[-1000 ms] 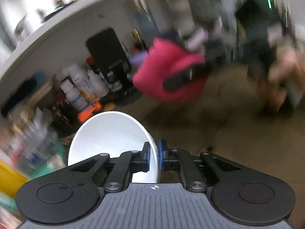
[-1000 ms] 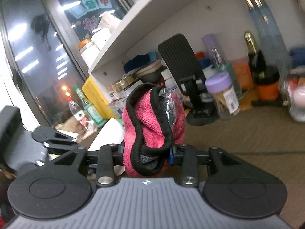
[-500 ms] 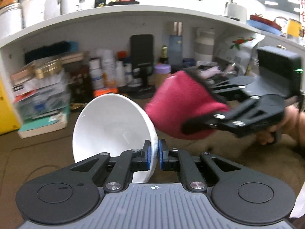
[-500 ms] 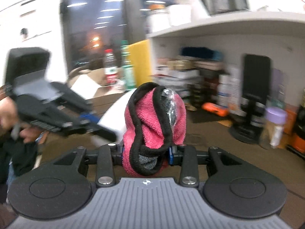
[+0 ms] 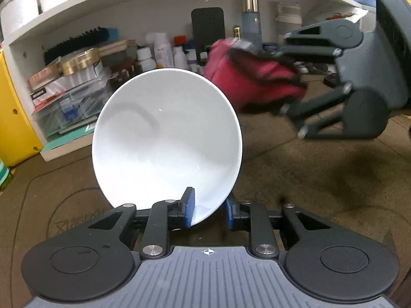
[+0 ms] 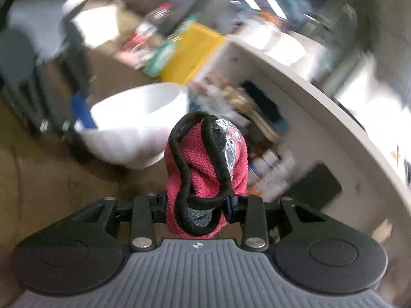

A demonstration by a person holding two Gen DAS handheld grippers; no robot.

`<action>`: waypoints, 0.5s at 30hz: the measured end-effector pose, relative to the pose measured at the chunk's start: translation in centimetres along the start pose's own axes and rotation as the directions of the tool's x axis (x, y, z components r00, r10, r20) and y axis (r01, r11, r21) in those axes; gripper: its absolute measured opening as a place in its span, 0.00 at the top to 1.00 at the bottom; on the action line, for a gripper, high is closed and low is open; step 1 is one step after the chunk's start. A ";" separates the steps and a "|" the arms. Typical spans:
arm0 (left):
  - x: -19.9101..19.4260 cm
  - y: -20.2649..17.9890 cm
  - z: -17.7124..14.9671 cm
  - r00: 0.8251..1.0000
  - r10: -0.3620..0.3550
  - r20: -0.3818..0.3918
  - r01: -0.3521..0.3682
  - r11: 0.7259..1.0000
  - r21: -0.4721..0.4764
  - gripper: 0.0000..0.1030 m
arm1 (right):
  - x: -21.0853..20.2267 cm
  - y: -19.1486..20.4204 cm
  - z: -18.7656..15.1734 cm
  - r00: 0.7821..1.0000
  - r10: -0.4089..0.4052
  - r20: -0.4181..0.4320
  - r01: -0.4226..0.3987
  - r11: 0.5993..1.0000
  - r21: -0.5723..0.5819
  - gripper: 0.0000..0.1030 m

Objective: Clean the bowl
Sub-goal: 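Turn the white bowl with the left gripper while the right brings the pink towel to its outside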

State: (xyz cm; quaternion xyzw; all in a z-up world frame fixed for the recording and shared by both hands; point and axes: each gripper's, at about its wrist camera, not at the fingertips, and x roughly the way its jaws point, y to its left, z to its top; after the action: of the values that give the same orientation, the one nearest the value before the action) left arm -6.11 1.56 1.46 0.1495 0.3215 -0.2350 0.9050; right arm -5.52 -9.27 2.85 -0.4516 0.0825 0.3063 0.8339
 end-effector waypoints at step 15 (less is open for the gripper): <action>3.5 0.4 1.8 0.971 0.235 -0.042 -0.223 0.955 0.196 0.80 | -0.4 -4.3 -3.7 0.974 0.187 0.130 -0.228 0.798 0.558 0.65</action>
State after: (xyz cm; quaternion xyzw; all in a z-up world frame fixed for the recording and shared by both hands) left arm -2.61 0.04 0.58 0.2790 0.3073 -0.1531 0.8968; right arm -2.80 -14.08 3.88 -0.1596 0.1906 0.3721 0.8943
